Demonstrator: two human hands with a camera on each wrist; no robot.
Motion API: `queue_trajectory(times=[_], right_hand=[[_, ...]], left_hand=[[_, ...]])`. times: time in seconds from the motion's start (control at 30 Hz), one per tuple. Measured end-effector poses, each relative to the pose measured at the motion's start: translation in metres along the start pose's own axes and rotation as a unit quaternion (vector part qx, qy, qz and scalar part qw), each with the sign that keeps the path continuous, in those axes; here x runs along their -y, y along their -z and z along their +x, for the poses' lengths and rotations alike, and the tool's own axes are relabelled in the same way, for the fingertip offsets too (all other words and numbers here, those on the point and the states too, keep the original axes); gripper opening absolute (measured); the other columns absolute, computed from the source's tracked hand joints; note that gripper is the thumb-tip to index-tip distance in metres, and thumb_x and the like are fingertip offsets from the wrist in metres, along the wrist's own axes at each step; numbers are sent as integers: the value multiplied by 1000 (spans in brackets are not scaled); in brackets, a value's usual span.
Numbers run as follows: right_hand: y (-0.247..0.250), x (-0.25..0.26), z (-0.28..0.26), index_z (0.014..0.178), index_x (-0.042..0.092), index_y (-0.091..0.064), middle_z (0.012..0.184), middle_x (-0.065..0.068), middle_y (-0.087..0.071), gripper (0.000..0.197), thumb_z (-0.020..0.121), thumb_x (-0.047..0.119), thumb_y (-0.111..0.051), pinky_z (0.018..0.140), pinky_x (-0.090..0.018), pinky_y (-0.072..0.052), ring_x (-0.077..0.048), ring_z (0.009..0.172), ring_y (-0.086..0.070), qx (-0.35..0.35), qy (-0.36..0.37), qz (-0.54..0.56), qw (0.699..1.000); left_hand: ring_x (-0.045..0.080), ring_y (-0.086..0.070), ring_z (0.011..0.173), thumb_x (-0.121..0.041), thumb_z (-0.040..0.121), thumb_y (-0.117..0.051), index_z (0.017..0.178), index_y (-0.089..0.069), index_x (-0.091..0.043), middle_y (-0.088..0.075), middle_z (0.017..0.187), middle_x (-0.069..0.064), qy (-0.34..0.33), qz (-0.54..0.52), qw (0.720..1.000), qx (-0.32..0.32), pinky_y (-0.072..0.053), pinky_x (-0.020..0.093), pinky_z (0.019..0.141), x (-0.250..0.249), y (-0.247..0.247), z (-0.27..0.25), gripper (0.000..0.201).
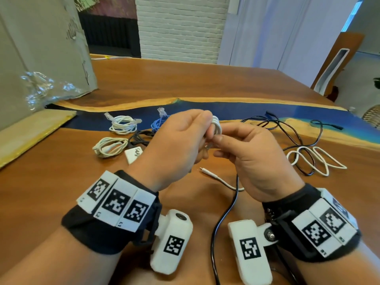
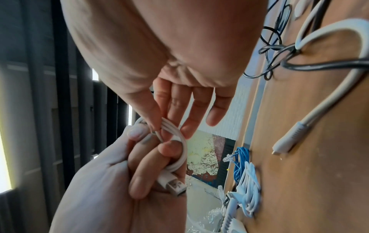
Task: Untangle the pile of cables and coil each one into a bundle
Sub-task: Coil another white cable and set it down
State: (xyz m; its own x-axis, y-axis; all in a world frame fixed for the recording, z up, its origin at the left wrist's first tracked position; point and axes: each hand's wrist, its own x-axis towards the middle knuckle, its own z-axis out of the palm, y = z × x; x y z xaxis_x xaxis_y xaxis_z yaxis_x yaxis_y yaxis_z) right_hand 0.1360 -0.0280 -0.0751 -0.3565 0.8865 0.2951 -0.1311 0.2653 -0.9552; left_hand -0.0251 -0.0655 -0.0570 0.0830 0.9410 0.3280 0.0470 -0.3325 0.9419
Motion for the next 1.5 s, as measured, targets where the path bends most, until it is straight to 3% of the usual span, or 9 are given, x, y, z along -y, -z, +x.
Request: queue_trajectory(times=[0.3, 0.43, 0.57, 0.77, 0.93, 1.1, 1.27, 1.4, 1.5], right_hand=[[-2, 9, -2, 113, 9, -52, 85, -8, -72, 33, 82, 1, -61, 82, -40, -53, -22, 77, -69, 89, -29, 135, 986], [-5, 6, -2, 105, 10, -52, 78, -2, -67, 35, 77, -8, -65, 76, -35, -56, -19, 72, -67, 98, -14, 114, 988], [-9, 1, -1, 107, 8, -58, 82, -15, -75, 30, 86, -5, -74, 84, -55, -61, -39, 81, -73, 10, 40, -76, 996], [0, 1, 3, 97, 16, -71, 74, -19, -63, 19, 84, 16, -85, 63, -50, -58, -36, 68, -64, -102, 97, -196, 970], [2, 2, 1, 123, 14, -67, 76, -14, -75, 41, 85, 13, -83, 64, -34, -62, -26, 72, -75, -102, 69, -110, 986], [5, 6, 3, 119, 12, -68, 75, -13, -72, 34, 85, 11, -72, 75, -33, -59, -23, 74, -70, -38, 1, 42, 998], [12, 9, 5, 127, 9, -59, 61, -2, -43, 28, 100, 5, -56, 48, -25, -43, -12, 42, -35, -41, -41, 108, 992], [23, 11, 5, 108, 11, -71, 66, -3, -53, 16, 98, 8, -59, 37, -22, -30, -8, 39, -30, -46, -36, 73, 996], [21, 8, 3, 96, 11, -77, 73, -7, -69, 15, 95, 4, -64, 46, -24, -45, -15, 47, -51, -41, 14, -26, 999]], left_hand=[[18, -30, 43, -17, 111, -34, 77, -49, -4, -53, 53, -1, -9, -10, 1000, 21, -29, 26, 45, 2, 7, 1, 39], [18, -22, 50, -18, 110, -37, 77, -51, -5, -32, 54, 1, 11, -8, 999, 45, -21, 28, 47, 5, 6, 2, 39], [12, -23, 48, -17, 110, -37, 75, -52, -8, -31, 53, -5, 6, -6, 999, 42, -26, 21, 45, 9, 6, 3, 39], [23, -20, 52, -16, 110, -37, 79, -53, -5, -27, 52, -1, -22, -35, 999, 21, -30, 24, 48, 11, 0, 6, 36], [20, -45, 56, -22, 110, -40, 82, -58, -10, -40, 56, 1, -35, -3, 999, 15, -39, 30, 58, 16, 4, 8, 36], [23, -52, 69, -28, 109, -43, 80, -61, -14, -53, 60, -5, -30, 36, 999, -18, -42, 32, 64, 21, 11, 9, 37], [25, -51, 67, -34, 107, -45, 82, -62, -8, -53, 66, 6, -42, 86, 994, -59, -44, 37, 65, 24, 9, 11, 40], [17, -41, 58, -31, 110, -40, 81, -59, -14, -38, 54, -6, 16, -19, 997, -79, -35, 29, 56, 15, 14, 10, 39], [11, -34, 51, -32, 110, -37, 82, -55, -15, -29, 56, -7, 66, -203, 976, -37, -35, 21, 51, 5, 15, 7, 38]])
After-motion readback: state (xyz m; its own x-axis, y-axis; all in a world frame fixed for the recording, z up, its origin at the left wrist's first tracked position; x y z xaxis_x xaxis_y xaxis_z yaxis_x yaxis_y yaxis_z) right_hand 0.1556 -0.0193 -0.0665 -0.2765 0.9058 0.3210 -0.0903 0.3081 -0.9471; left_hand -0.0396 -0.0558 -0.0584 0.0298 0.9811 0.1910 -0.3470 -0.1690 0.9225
